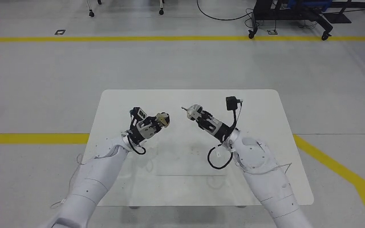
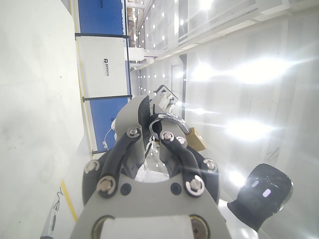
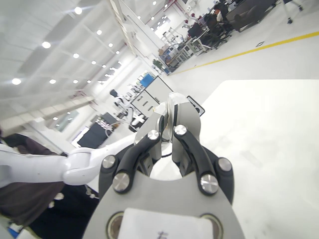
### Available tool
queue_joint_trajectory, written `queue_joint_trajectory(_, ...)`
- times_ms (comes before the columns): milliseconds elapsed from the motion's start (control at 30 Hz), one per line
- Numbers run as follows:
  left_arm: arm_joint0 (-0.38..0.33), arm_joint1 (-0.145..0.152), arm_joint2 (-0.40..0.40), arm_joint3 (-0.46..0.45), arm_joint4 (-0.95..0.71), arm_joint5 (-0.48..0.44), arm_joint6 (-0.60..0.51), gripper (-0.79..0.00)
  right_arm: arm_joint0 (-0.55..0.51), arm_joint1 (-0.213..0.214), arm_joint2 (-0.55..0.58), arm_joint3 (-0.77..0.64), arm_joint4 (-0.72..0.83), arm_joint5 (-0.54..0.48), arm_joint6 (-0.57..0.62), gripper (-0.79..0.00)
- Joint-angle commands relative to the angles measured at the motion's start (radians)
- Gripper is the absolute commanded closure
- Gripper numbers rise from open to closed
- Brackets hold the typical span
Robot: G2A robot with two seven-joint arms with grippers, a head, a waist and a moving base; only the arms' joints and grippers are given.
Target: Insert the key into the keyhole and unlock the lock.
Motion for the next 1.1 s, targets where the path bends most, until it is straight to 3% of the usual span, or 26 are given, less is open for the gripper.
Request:
queue_joint_trajectory(0,-0.015,-0.007,0.008,0.015,0.002,0.002,0.010,0.000,-0.025,0.002,-0.002,-0.053,-0.128,0.039,-0.035,0.000)
queue_joint_trajectory(100,-0.037,-0.013,0.021,0.030,0.035,0.004,0.036,0.000,-0.051,0.002,-0.009,-0.099,-0.224,0.095,-0.070,0.000)
queue_joint_trajectory(433,-0.037,-0.013,0.021,0.030,0.035,0.004,0.036,0.000,-0.061,0.001,-0.009,-0.102,-0.197,0.101,-0.084,0.000)
queue_joint_trajectory(500,-0.026,-0.009,0.013,0.017,0.063,-0.002,0.082,0.000,-0.060,0.001,-0.009,-0.109,-0.208,0.102,-0.084,0.000)
queue_joint_trajectory(633,0.000,0.006,-0.008,-0.056,0.156,0.008,0.171,0.000,-0.083,0.008,-0.012,-0.251,-0.459,0.198,-0.092,0.000)
queue_joint_trajectory(800,0.028,0.014,-0.014,-0.144,0.234,0.061,0.259,0.000,-0.109,0.013,-0.050,-0.364,-0.665,0.293,-0.002,0.000)
queue_joint_trajectory(1067,0.039,0.012,-0.011,-0.211,0.314,0.073,0.335,0.000,-0.100,0.002,-0.109,-0.380,-0.799,0.411,0.038,0.000)
